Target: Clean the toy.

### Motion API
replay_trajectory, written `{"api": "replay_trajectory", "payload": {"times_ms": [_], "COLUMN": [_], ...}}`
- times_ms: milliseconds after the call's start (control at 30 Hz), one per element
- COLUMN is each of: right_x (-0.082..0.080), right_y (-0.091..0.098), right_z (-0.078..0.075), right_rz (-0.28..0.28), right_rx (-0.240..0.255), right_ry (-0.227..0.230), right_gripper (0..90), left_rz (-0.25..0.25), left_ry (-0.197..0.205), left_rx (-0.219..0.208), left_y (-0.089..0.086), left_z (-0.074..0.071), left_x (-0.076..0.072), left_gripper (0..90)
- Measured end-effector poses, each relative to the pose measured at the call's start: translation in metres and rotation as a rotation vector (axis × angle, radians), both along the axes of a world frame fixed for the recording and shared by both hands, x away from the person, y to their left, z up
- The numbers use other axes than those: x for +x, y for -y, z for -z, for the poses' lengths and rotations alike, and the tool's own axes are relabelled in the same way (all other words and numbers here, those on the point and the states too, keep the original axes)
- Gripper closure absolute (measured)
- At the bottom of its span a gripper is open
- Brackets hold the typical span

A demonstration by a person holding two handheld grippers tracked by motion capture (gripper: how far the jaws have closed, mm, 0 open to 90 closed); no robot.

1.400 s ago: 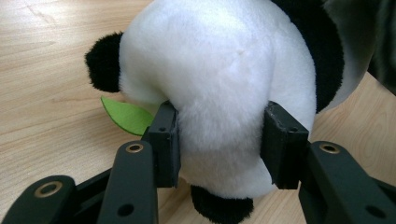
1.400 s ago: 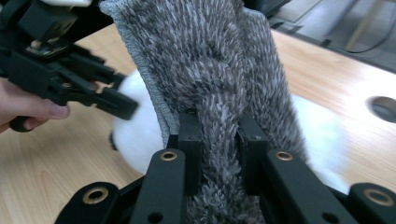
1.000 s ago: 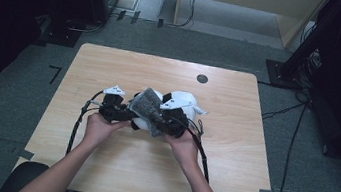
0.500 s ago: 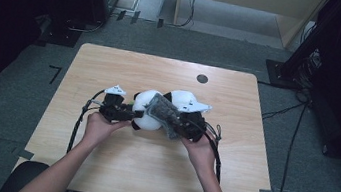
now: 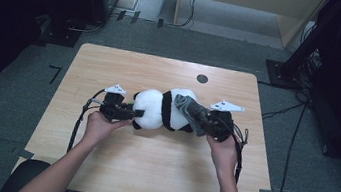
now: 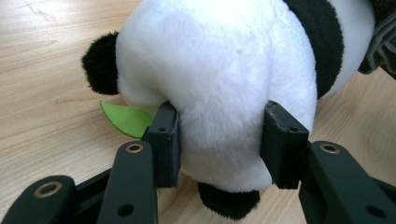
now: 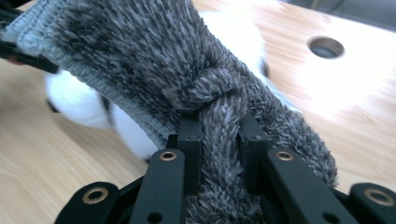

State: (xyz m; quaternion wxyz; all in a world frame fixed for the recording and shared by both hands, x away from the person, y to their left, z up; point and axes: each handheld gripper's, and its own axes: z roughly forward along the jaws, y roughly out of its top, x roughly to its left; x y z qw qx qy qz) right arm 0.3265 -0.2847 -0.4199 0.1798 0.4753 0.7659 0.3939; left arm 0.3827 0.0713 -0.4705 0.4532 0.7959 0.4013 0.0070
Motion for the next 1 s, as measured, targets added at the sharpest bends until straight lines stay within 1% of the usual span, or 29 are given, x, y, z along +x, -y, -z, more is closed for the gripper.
{"api": "replay_trajectory", "payload": {"times_ms": [100,233,300,367,400,467,533,667,700,733,767,800,833,900,933,1000], "right_x": [0.004,0.008,0.007,0.006,0.004,0.000,-0.004,-0.012,-0.015,-0.017,-0.018,-0.020,-0.021,-0.023,-0.024,-0.023], "right_y": [0.011,0.014,0.015,0.019,0.020,0.023,0.020,0.004,-0.005,-0.012,-0.018,-0.028,-0.035,-0.055,-0.063,-0.077], "right_z": [0.010,0.019,0.017,0.013,0.010,0.002,-0.007,-0.022,-0.026,-0.028,-0.028,-0.028,-0.027,-0.021,-0.017,-0.008], "right_rz": [0.021,0.041,0.044,0.037,0.032,0.009,-0.012,-0.075,-0.103,-0.127,-0.147,-0.182,-0.203,-0.269,-0.292,-0.324], "right_rx": [0.033,0.021,0.019,0.037,0.046,0.082,0.100,0.111,0.113,0.111,0.113,0.113,0.107,0.086,0.081,0.071], "right_ry": [-0.036,-0.060,-0.052,-0.039,-0.024,0.006,0.031,0.077,0.087,0.095,0.092,0.086,0.085,0.081,0.084,0.067], "right_gripper": [77.1,77.0,76.9,76.6,76.6,76.7,76.8,76.8,76.9,76.9,76.9,76.8,76.9,76.8,76.8,76.8], "left_rz": [0.001,0.003,0.002,0.004,0.005,0.008,0.009,0.007,0.006,0.006,0.005,0.005,0.005,0.005,0.004,0.003], "left_ry": [0.004,-0.006,-0.008,-0.007,-0.008,-0.008,-0.008,-0.012,-0.011,-0.011,-0.011,-0.011,-0.011,-0.012,-0.013,-0.012], "left_rx": [-0.003,-0.015,-0.018,-0.019,-0.020,-0.018,-0.018,-0.021,-0.021,-0.021,-0.021,-0.022,-0.022,-0.021,-0.022,-0.022], "left_y": [0.000,-0.001,-0.001,-0.002,-0.002,-0.002,-0.002,-0.002,-0.002,-0.002,-0.002,-0.002,-0.002,-0.002,-0.002,-0.002], "left_z": [0.000,0.000,0.000,0.000,0.000,0.000,0.000,0.000,0.000,0.000,0.000,0.000,0.000,0.000,0.000,0.000], "left_x": [0.000,0.002,0.002,0.002,0.002,0.002,0.002,0.002,0.002,0.002,0.002,0.002,0.002,0.002,0.002,0.001], "left_gripper": [54.0,53.9,53.9,53.9,54.0,54.3,54.6,54.6,54.6,54.6,54.6,54.6,54.6,54.6,54.6,54.6]}}
